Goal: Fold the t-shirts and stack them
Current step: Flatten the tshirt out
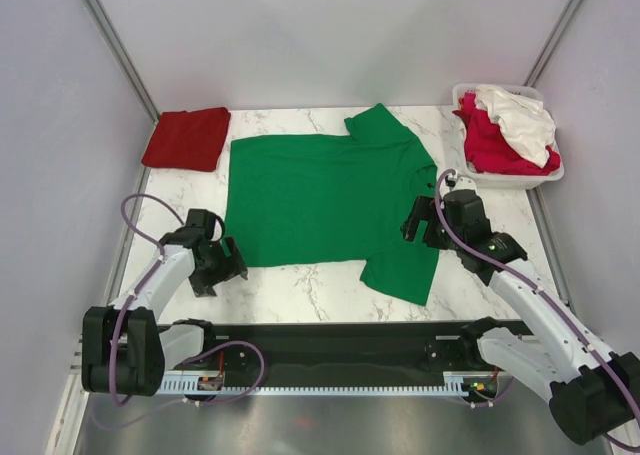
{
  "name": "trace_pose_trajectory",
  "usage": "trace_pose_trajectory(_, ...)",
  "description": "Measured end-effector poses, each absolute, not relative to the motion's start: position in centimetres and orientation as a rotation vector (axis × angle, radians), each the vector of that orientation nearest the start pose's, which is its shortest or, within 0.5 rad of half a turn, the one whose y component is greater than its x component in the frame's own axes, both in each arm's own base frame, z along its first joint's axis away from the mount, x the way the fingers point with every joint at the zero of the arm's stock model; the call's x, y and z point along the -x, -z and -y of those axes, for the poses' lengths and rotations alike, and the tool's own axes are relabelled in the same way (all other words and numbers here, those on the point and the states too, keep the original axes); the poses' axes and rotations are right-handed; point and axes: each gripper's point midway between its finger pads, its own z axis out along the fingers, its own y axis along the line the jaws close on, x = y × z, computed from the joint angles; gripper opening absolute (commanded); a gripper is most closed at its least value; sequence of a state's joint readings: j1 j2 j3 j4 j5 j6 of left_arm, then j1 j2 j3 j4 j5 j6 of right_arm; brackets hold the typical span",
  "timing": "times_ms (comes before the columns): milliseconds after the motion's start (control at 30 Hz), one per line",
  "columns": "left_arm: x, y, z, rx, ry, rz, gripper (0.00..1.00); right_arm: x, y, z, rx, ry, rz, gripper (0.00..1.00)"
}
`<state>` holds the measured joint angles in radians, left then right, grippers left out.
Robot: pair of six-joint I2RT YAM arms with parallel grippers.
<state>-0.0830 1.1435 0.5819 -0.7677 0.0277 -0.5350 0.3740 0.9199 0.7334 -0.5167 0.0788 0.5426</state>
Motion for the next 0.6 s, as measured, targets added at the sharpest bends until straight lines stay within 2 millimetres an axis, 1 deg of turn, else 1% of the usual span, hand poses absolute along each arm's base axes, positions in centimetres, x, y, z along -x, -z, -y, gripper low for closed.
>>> trace_pose_trajectory(33,-17.2,-2.3,3.7,0.678,0.141,-2.840,0.76,-25.8,-14.6,-10.9,-0.233,-0.388,-2.295,0.98)
trace_pose_trajectory(67,-17.7,-2.2,3.3,0.733,0.144,-2.811,0.78,-25.7,-14.5,-11.0,-0.227,-0.387,-2.301,0.98)
trace_pose_trajectory(100,-19.1,-2.1,2.9,0.766,0.159,-2.746,0.82,-25.7,-14.2,-11.0,-0.223,-0.384,-2.307,0.98)
trace_pose_trajectory(133,-20.9,-2.2,2.4,0.819,0.173,-2.664,0.90,-25.7,-14.0,-11.0,-0.217,-0.385,-2.314,0.98)
trace_pose_trajectory(167,-22.7,-2.5,1.9,0.855,0.190,-2.586,0.92,-25.7,-13.8,-11.1,-0.211,-0.384,-2.324,0.98)
trace_pose_trajectory(233,-25.7,-3.5,1.3,0.885,0.234,-2.444,0.95,-25.6,-13.2,-11.2,-0.204,-0.384,-2.344,0.98)
trace_pose_trajectory(300,-27.4,-4.5,1.4,0.878,0.281,-2.354,0.93,-25.5,-12.7,-11.3,-0.198,-0.385,-2.360,0.98)
trace_pose_trajectory(367,-28.3,-5.2,1.5,0.875,0.310,-2.291,0.89,-25.5,-12.4,-11.4,-0.193,-0.386,-2.372,0.98)
trace_pose_trajectory(400,-28.4,-5.4,1.5,0.875,0.319,-2.272,0.85,-25.6,-12.3,-11.5,-0.192,-0.386,-2.375,0.98)
trace_pose_trajectory(433,-28.5,-5.6,1.5,0.876,0.326,-2.258,0.84,-25.6,-12.2,-11.5,-0.191,-0.386,-2.376,0.98)
trace_pose_trajectory(533,-28.5,-6.1,1.5,0.882,0.336,-2.233,0.82,-25.8,-12.2,-11.6,-0.182,-0.385,-2.372,0.98)
trace_pose_trajectory(600,-28.2,-6.3,1.3,0.892,0.324,-2.224,0.81,-25.8,-12.2,-11.6,-0.177,-0.384,-2.370,0.98)
